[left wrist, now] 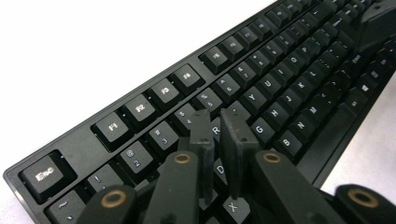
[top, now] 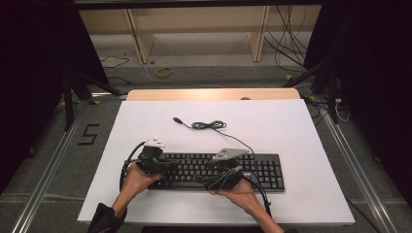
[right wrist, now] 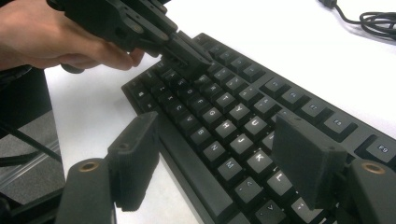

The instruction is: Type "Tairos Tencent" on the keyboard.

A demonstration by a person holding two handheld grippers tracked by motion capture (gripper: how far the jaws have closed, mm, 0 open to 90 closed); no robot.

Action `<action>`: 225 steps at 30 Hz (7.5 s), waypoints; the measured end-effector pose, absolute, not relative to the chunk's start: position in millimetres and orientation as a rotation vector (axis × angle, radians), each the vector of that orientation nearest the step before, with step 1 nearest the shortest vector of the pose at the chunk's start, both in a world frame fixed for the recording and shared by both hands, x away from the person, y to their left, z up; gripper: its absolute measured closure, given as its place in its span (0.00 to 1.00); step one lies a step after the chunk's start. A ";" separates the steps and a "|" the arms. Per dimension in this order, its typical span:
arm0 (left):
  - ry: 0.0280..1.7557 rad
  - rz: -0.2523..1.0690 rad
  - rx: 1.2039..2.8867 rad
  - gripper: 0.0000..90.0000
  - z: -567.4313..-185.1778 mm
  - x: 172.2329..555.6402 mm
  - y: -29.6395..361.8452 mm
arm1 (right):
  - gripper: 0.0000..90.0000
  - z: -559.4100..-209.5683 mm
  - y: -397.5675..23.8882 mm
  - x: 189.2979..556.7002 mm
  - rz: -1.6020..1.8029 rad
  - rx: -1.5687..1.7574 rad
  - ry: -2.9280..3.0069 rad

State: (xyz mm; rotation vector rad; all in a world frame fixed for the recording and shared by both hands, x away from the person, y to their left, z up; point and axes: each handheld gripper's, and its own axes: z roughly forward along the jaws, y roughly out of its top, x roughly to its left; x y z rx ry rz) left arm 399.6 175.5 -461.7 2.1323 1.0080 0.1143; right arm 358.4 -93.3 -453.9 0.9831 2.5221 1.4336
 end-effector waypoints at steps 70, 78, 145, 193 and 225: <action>1.004 0.125 1.878 0.34 -452.6 358.6 204.7 | 0.98 -468.8 -64.7 376.5 1.285 0.941 2.639; 0.997 0.125 1.871 0.33 -454.8 354.7 206.0 | 1.00 -474.5 -61.0 376.3 1.229 0.925 2.664; 1.001 0.133 1.880 0.32 -455.9 355.1 208.9 | 0.82 -464.2 -69.7 373.8 1.338 0.962 2.612; 0.926 0.039 2.111 0.92 -456.4 371.9 181.6 | 0.45 -451.7 -89.1 370.9 1.453 1.017 2.517; 0.934 0.031 2.239 0.99 -472.9 379.3 163.8 | 0.44 -452.5 -102.5 363.3 1.472 1.030 2.498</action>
